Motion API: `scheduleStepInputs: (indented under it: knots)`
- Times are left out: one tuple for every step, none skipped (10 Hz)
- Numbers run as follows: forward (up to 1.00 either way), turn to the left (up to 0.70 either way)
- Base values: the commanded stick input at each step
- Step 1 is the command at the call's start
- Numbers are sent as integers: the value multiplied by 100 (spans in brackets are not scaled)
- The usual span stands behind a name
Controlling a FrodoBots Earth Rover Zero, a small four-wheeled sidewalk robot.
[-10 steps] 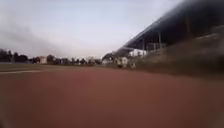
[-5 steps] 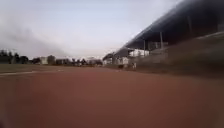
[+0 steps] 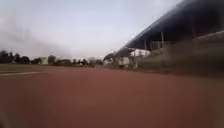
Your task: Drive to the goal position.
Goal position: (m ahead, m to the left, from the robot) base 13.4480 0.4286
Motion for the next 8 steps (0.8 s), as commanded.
scheduleStepInputs:
  knots:
    - [70, 0]
    - [70, 0]
    - [70, 0]
    - [70, 0]
    - [70, 0]
    - [70, 0]
    - [70, 0]
    - [70, 0]
